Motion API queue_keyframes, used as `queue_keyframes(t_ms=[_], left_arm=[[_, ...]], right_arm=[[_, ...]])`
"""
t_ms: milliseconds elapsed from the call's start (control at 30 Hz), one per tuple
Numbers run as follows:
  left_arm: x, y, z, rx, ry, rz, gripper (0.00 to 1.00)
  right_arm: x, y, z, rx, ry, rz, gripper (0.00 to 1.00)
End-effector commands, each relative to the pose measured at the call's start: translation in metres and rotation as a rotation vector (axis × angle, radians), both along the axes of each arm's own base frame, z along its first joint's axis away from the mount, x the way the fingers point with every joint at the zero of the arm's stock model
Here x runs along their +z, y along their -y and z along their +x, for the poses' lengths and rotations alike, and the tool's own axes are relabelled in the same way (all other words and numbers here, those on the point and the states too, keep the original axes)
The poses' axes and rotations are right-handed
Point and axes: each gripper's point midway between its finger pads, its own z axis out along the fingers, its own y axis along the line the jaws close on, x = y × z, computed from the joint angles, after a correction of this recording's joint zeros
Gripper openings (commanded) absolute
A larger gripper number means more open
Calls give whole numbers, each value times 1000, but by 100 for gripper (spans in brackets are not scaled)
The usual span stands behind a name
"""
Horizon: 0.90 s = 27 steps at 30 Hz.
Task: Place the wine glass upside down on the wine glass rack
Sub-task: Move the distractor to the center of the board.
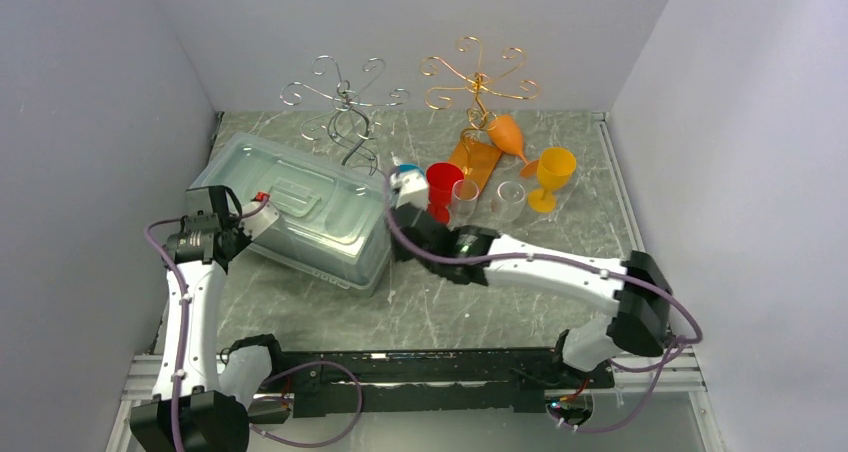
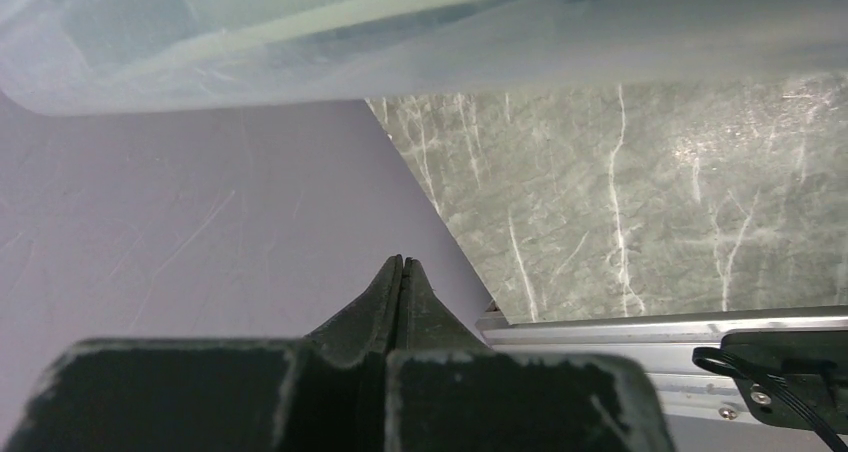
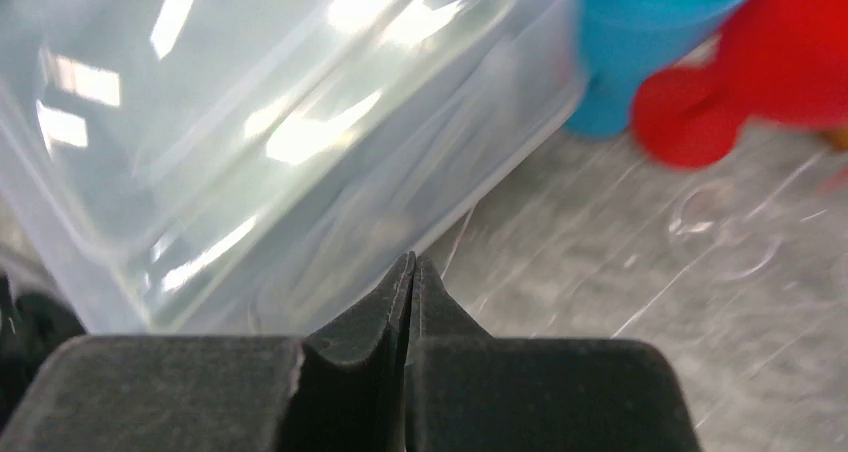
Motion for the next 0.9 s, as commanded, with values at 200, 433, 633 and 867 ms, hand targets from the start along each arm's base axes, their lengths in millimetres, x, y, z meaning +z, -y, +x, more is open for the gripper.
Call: queue_keyframes(t_ms=[200,433,633,867], left_arm=[[9,10,-32,17,-100,-62,0],[24,14,-40,24,-94,-83,0],[12,12,-39,61,-96,-86,0],[-1,-1,-7,189,-39,-129,0]], right_arm=[[104,34,116,-228,341,214,0],[92,15,131,-210,334,229,0],[74,-2,130,-177,299,227,0],[60,-32,96,-75,274,207,0]])
